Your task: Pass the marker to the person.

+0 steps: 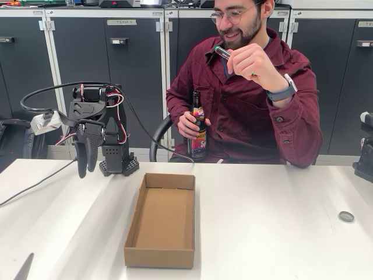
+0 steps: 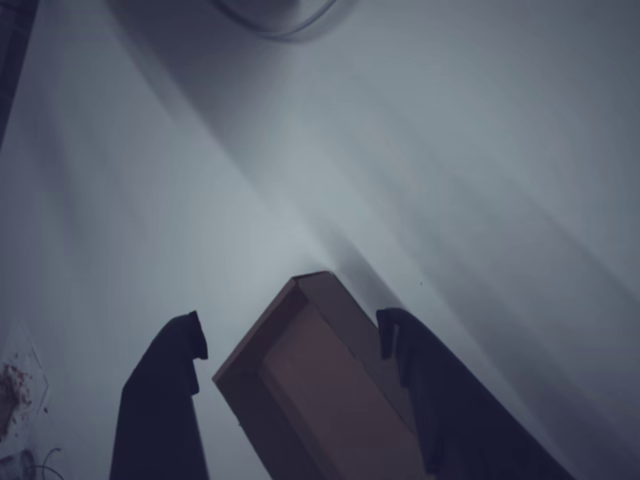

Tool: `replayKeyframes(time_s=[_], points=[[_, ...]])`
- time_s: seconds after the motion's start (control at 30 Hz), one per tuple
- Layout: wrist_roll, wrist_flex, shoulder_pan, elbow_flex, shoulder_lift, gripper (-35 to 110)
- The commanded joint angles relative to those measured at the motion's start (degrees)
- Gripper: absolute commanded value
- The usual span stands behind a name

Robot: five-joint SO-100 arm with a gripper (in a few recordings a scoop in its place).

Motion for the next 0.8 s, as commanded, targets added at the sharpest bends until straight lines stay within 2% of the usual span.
replayKeyframes(time_s=[0.0, 0.77], points=[[-0.35, -0.53, 0.18, -0.97, 2.72, 39], [-0.26, -0.18, -0.18, -1.14, 2.99, 39]])
